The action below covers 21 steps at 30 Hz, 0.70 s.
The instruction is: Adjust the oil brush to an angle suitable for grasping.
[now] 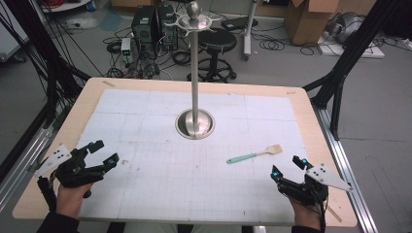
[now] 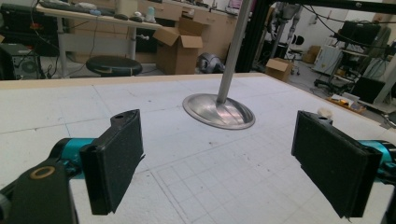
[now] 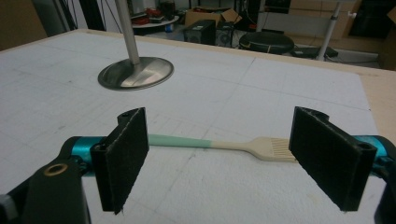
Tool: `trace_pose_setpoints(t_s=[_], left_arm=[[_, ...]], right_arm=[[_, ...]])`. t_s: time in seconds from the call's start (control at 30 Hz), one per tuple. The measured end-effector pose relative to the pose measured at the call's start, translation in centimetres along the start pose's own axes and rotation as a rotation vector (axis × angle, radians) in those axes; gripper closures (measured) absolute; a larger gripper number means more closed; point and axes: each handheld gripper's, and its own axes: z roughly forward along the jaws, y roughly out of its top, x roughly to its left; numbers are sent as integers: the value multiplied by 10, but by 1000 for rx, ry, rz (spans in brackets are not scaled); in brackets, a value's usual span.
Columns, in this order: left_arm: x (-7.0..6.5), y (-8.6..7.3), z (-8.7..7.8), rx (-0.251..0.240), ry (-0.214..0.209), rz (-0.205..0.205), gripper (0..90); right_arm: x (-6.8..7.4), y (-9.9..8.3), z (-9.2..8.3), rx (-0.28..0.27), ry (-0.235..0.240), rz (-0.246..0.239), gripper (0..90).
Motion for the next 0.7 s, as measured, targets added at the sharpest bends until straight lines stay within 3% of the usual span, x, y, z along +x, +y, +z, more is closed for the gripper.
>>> trace_pose_setpoints(t_s=[0.43,0.53,0.7], left_arm=[[1,-1,1,-1,8,-7,171],[0,-1,0,6,2,5,171],[1,-1,-1,4,11,-3,171]], right_arm=[[0,-1,8,25,11,0,188],[5,3,14,27,28,-19,198],[12,11,28,18,57,-5,211]])
